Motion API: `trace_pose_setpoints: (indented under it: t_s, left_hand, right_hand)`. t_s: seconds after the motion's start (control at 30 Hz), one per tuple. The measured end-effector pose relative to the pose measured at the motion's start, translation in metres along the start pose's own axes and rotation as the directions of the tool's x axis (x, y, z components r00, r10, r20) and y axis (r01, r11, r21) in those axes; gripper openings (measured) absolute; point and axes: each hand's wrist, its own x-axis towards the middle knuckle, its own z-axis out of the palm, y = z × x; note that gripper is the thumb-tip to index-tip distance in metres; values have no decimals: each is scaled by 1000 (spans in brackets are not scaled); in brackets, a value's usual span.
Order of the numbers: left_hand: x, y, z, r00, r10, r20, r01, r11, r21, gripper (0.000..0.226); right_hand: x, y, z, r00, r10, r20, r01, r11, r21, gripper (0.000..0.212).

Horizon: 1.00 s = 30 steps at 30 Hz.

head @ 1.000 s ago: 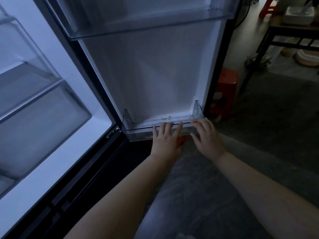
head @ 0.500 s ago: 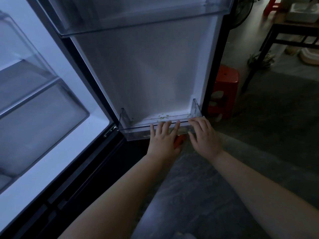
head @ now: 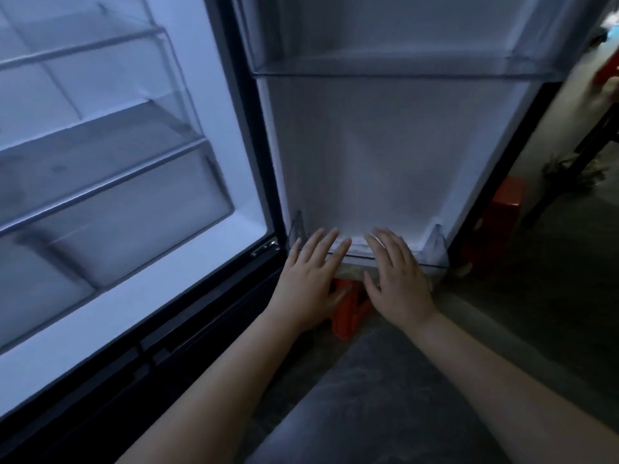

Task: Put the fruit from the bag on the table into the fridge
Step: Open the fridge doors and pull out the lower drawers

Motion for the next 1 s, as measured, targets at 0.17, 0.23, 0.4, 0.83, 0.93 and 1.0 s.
trace_pose_setpoints:
  t_s: [0.17,0.23,0.4,0.83,0.93,1.0]
  left_hand:
    - [-42,-61,-33,981,-133,-138,140,989,43,71]
    - [-59,-89,-49,961,-201,-190,214,975,53,70]
    - [-102,-156,-85,903,-342,-260,377,921,100,69]
    - [-188,-292,-123,741,-594,-314,651,750,117,71]
    - [-201,-320,-114,709,-636,-304,684,726,76,71]
    - [-207,-336,-109,694,-656,-296,699,713,58,73]
  right_hand:
    - [44,-72,17,986,-168,5,166,977,132,62]
    - [62,-103,27,972,-234,-19,233,957,175,60]
    - [104,-179,49,925,-374,-62,378,903,204,55]
    - [191,-334,97,834,-547,-77,548,802,239,59]
    - [205,-358,116,832,-552,-50,548,805,227,62]
    - [211,-372,129,828,-561,-16,550,805,224,64]
